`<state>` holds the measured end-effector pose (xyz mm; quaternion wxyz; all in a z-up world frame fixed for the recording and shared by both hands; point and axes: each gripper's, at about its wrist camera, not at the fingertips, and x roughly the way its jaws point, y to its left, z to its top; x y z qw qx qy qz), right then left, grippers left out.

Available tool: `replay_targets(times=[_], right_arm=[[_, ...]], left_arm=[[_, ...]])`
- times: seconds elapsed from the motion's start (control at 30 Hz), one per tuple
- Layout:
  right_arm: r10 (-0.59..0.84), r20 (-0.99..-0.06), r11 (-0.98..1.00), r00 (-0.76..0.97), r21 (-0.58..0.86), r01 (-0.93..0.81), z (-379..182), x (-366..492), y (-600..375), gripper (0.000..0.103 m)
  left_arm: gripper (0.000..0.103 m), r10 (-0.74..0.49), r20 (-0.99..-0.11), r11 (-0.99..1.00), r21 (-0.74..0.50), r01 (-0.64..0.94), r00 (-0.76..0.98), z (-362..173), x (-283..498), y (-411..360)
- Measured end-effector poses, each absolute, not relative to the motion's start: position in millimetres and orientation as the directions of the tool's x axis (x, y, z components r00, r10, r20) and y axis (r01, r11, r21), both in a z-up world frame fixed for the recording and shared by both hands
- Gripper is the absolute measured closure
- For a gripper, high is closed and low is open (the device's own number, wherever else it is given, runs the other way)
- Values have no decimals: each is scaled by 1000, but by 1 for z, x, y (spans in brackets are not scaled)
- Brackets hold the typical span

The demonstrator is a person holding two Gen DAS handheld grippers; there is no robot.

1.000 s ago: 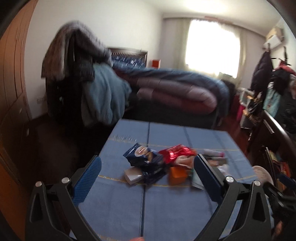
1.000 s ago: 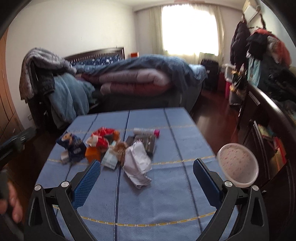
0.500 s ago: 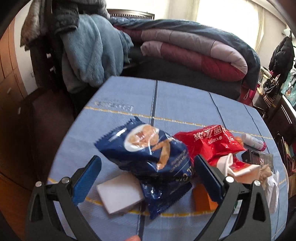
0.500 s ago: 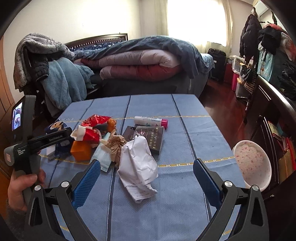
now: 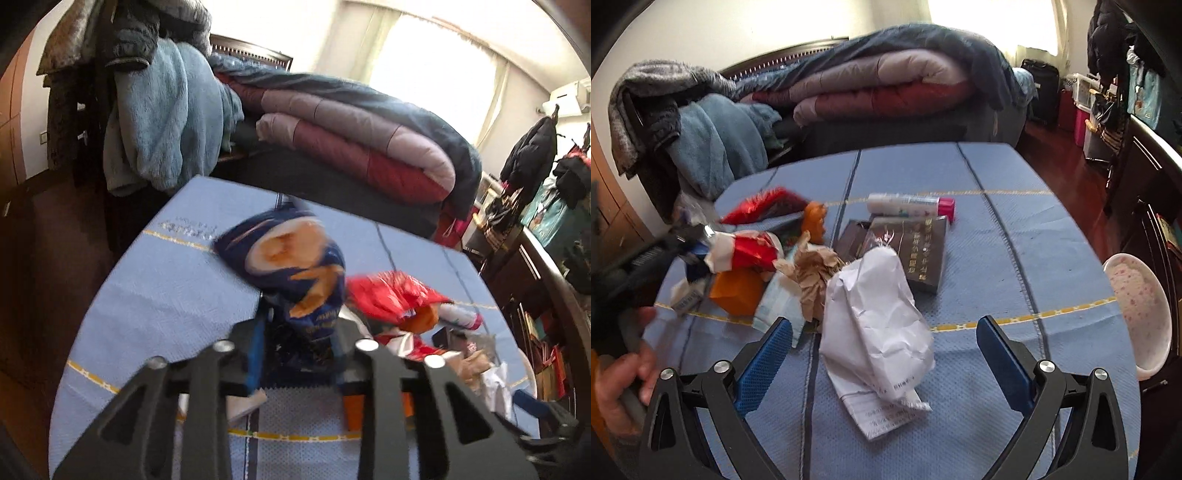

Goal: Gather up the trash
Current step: 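Grasp the blue snack bag with the left tool while the right tool grasps the crumpled white paper, then carry both items to the wastebasket and open both tools to drop them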

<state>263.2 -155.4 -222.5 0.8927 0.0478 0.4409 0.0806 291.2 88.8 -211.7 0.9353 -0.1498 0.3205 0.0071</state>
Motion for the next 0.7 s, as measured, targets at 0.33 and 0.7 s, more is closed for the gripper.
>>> replay_targets(times=[0.33, 0.7], right_arm=[[254, -748, 967, 613, 218, -135, -214, 247, -164, 56], [320, -685, 942, 655, 304, -142, -182, 203, -207, 56]], left_arm=[[79, -128, -538, 936, -342, -77, 834, -181, 257, 95], [75, -245, -461, 937, -339, 86, 853, -138, 205, 28]])
